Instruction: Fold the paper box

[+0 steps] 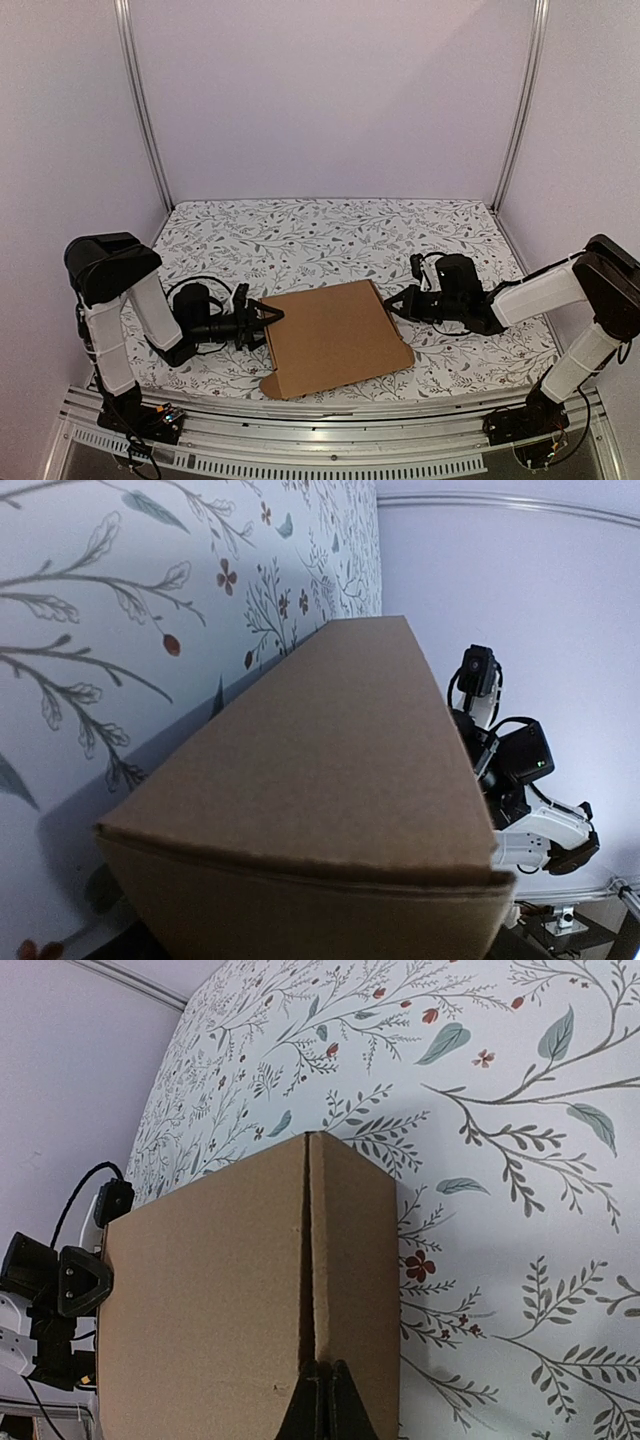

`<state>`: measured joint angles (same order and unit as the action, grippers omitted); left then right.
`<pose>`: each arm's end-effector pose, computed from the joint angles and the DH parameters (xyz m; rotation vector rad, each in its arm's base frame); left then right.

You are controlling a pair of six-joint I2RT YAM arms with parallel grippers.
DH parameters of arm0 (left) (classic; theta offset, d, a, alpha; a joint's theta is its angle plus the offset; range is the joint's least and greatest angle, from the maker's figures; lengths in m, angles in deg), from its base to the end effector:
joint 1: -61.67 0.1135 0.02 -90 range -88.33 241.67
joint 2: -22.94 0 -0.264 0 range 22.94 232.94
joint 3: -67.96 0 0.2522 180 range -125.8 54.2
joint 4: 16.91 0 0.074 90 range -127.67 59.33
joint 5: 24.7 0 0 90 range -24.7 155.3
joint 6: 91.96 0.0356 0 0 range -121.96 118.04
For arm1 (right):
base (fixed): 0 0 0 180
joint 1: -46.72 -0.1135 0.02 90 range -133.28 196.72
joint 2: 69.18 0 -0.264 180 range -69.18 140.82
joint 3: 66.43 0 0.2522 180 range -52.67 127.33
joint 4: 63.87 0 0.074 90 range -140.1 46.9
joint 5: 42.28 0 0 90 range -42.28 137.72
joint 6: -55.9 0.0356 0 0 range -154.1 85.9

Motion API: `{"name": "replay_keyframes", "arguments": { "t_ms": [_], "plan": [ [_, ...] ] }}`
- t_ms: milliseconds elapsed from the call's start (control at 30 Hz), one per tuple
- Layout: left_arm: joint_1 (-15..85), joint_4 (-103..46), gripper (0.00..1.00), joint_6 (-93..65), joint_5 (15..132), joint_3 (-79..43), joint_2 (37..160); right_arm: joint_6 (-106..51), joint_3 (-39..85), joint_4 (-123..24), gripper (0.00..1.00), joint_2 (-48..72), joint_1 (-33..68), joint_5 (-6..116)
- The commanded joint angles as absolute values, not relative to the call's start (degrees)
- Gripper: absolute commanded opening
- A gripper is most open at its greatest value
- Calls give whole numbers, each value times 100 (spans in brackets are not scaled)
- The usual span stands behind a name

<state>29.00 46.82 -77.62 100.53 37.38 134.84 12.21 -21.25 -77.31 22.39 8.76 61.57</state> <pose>0.2034 -0.1548 0.0780 -0.3352 2.2673 -1.7399 0.2252 0.1865 0.1357 0.0163 2.3431 1.0631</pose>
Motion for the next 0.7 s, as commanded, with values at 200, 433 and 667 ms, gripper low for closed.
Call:
{"name": "replay_keyframes", "arguments": {
  "t_ms": [200, 433, 667],
  "plan": [
    [2842, 4422, 49, -7724, 10144, 3785, 13561, 1056, -2265, -6419, 0, 2127, 893, 5772],
    [2861, 3764, 42, -7546, 10090, 3740, 13042, 597, -2064, -5732, 13, 1542, 901, 5601],
    [2904, 2441, 37, -7184, 10123, 3419, 12280, -475, -1723, -4744, 36, 398, 821, 5335]
  ]
}}
